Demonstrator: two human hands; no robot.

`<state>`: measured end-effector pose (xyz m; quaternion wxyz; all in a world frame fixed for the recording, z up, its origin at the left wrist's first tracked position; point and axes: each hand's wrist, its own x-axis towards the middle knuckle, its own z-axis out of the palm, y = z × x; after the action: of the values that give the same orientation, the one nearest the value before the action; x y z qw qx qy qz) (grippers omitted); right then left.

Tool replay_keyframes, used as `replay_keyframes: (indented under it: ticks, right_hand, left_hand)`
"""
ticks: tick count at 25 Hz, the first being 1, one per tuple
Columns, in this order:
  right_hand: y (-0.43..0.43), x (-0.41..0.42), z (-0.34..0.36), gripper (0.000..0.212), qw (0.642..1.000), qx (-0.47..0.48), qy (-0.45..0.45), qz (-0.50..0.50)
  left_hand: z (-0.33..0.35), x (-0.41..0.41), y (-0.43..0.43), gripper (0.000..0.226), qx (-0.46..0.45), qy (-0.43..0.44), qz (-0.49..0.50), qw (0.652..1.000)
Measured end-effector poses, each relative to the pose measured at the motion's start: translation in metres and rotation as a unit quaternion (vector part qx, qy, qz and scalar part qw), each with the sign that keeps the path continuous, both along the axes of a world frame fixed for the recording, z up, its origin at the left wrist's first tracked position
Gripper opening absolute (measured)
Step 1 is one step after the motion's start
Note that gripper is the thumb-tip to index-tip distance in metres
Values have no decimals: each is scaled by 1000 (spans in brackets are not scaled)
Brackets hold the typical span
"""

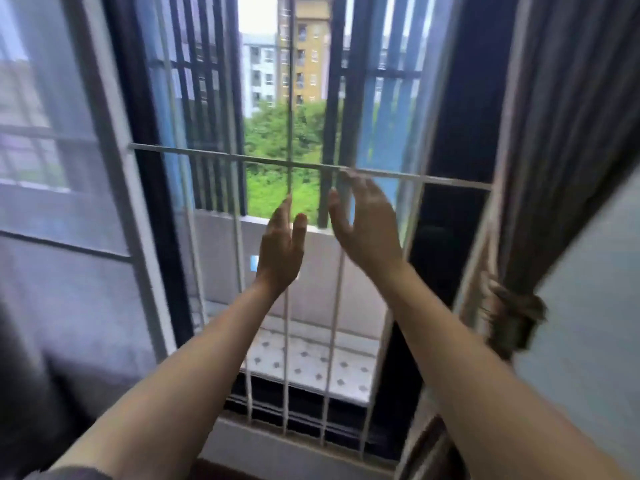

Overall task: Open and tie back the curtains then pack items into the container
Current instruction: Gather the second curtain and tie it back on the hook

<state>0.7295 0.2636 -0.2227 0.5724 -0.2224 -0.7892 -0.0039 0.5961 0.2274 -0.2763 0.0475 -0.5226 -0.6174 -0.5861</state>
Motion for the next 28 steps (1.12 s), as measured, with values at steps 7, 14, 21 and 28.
replay_keyframes:
  ticks: [7,14,21,28]
  right_hand:
    - [-22,-210,-70,52,972,-104,-118,172]
    - [-65,-382,-43,65,941,-98,-176,272]
    - [-142,-538,-50,68,908,-104,-200,353]
    - [-212,-667,-81,71,877,-102,-243,401]
  left_hand:
    - [-31,-216,-76,66,-133,-41,228,964]
    - [15,-368,-167,54,-165,-47,378,910]
    - [43,-493,-270,52,-176,-2,453,874]
    - [13,-593,-329,52,-180,-50,496,848]
